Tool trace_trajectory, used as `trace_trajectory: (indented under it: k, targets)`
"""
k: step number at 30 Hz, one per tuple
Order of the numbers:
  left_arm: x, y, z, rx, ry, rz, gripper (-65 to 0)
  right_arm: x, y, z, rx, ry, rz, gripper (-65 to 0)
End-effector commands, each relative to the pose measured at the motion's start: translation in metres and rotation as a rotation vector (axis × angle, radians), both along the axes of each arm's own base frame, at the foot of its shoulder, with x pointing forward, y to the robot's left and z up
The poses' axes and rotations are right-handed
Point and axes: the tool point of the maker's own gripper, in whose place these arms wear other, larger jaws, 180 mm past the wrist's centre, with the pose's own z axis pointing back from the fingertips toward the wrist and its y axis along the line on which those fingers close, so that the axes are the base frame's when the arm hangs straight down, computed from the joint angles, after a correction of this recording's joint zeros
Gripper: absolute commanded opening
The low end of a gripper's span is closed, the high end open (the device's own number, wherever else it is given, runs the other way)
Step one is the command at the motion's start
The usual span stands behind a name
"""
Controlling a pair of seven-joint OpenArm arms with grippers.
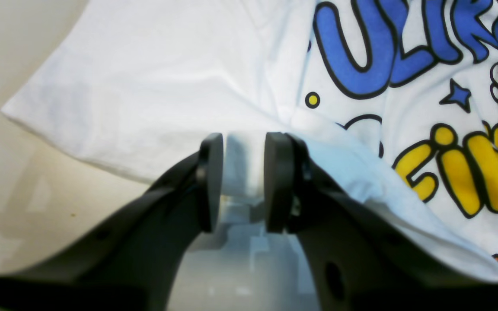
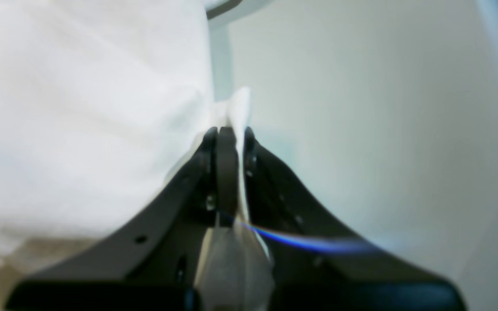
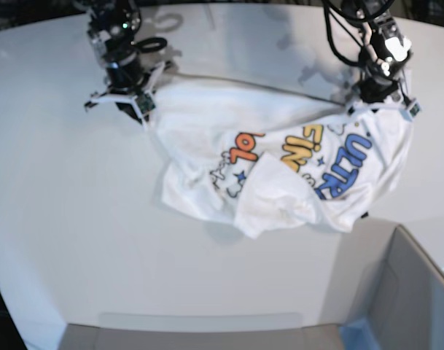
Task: Layout the t-shirt on the table in an organized manner, then fold the t-shirt properly
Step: 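Pull the shirt edge with the right gripper away from the left gripper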
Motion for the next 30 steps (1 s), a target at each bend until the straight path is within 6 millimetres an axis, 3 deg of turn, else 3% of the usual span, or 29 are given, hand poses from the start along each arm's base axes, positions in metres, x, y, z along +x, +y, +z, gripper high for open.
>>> trace_trajectory:
  k: [1,6,11,15,18,21,26,30]
  targets:
    - [0.004,0.005,0.01,0.024,-0.029,0.005,-42.8,0.007,0.002,0.013,0.005,-0.05,0.011,-65.0]
    - [0.004,0.007,0.013,0.022,-0.039,0.025,-29.1,0.005,0.01,0.011,0.014,-0.045,0.031,-65.0]
    - [0.003,0.012,0.014,0.026,-0.04,0.062,-27.7,-0.001,0.018,0.008,0.009,-0.03,0.074,-65.0]
    - [-0.009,0.044,0.023,0.075,-0.045,0.149,-27.6,-0.01,0.025,0.003,-0.006,-0.01,0.127,-65.0]
    - [-0.019,0.075,0.035,0.134,-0.049,0.205,-27.6,-0.01,0.024,0.002,-0.013,-0.008,0.133,-65.0]
    - [-0.023,0.094,0.035,0.167,-0.025,0.208,-27.6,-0.008,0.022,0.004,-0.024,-0.015,0.142,-65.0]
    - [-0.007,0.076,0.018,0.078,-0.019,0.059,-27.6,-0.01,0.021,-0.001,-0.035,0.02,0.127,-65.0]
    - [-0.016,0.08,0.002,0.016,-0.001,0.093,-27.6,-0.019,0.026,-0.004,0.035,0.064,0.116,-65.0]
